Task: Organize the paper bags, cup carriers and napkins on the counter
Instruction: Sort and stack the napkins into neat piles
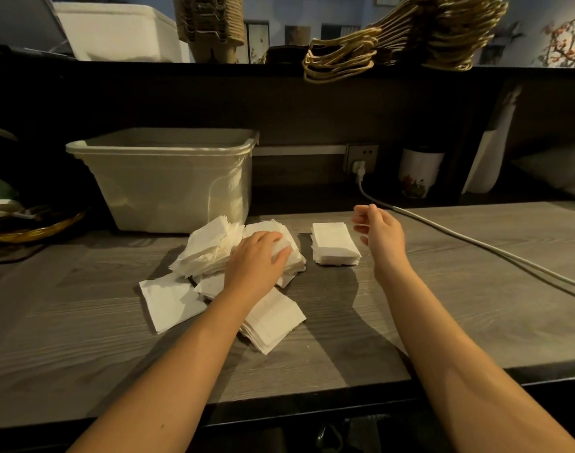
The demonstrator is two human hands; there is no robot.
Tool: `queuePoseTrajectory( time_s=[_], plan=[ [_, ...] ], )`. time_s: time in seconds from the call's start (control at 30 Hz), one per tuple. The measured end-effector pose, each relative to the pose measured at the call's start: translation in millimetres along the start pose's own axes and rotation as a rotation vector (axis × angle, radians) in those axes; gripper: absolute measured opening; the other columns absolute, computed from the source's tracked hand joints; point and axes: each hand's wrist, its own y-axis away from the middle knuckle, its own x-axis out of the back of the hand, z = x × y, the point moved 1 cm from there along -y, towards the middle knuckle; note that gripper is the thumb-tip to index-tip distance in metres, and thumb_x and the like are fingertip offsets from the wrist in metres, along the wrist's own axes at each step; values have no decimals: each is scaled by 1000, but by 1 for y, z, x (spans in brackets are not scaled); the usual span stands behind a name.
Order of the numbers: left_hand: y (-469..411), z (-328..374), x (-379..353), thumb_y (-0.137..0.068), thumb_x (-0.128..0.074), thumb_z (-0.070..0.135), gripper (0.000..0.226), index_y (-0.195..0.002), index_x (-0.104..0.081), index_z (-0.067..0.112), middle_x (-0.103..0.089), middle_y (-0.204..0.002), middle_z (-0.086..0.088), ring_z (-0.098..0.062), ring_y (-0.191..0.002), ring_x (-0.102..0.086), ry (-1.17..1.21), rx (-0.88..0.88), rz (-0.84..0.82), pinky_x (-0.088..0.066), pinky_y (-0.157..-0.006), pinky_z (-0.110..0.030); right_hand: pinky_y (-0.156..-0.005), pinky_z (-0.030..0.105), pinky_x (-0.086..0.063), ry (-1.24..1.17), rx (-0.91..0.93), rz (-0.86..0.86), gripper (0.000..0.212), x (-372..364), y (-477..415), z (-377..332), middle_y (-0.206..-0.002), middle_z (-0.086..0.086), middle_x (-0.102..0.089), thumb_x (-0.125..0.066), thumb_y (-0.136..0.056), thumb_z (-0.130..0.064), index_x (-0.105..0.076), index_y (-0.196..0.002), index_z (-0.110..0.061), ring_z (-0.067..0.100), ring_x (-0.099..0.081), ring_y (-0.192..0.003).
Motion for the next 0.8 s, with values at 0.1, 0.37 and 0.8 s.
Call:
queuePoseTrajectory(
  time_s=[0.1,0.37,0.8],
  plan=[
    [0,0,4,-100,-36,33,37,-130,-50,18,-51,-134,2,-17,-120,-46,8,-24,27,-36,-97,-30,-69,23,-42,-11,-17,-42,30,-2,11,8,-83,-2,-59,-34,-102,-25,-62,-95,-16,11,-54,-79],
    [-3,-4,7,-102,-28,27,36,-118,-57,14,-64,-105,-4,-18,-86,-54,-18,19,104,-41,-70,-29,-67,25,-42,63,63,-194,34,-9,23,6,-75,-1,-60,-34,-101,-31,-63,-86,-21,10,-54,-73],
    [-4,-6,10,-91,-56,32,51,-138,-38,28,-40,-142,6,-18,-125,-43,93,45,-39,-39,-97,-33,-49,9,-37,212,109,-510,34,-20,37,4,-67,-1,-59,-33,-102,-32,-62,-87,-21,4,-50,-53]
  ],
)
